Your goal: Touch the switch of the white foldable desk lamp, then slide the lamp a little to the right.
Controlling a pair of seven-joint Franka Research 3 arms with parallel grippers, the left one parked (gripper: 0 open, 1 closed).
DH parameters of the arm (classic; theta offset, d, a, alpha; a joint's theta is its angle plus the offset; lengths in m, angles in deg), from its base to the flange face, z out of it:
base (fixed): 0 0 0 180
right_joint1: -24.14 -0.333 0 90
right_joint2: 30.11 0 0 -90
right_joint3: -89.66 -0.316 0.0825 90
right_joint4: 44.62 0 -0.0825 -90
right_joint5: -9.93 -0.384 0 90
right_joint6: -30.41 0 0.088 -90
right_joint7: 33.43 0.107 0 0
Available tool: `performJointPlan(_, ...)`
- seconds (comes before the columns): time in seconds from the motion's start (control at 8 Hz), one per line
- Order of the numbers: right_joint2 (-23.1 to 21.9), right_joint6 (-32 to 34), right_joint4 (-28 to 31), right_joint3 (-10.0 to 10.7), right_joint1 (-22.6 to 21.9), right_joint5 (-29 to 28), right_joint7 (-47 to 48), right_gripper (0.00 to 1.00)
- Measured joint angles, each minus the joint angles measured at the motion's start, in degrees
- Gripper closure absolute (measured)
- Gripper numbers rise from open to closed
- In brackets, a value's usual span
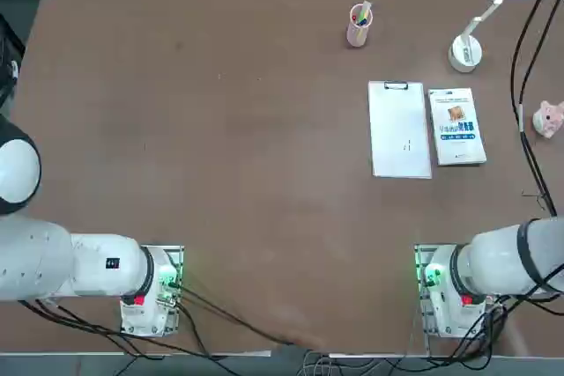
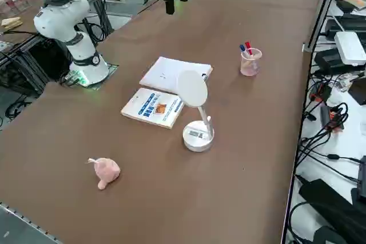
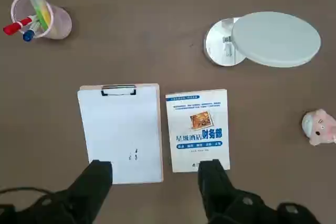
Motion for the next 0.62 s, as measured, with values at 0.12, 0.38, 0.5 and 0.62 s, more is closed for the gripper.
performJointPlan(0.12, 0.0, 0.0, 0.0, 0.0, 0.0, 0.0, 0.0, 0.0)
performJointPlan(0.38, 0.0, 0.0, 0.0, 0.0, 0.0, 0.0, 0.0, 0.0)
performJointPlan(0.5, 0.2, 0.1, 0.0, 0.0, 0.0, 0.0, 0.0, 0.0)
performJointPlan(0.62, 0.7, 0.2, 0.1, 0.0, 0.0, 0.0, 0.0, 0.0)
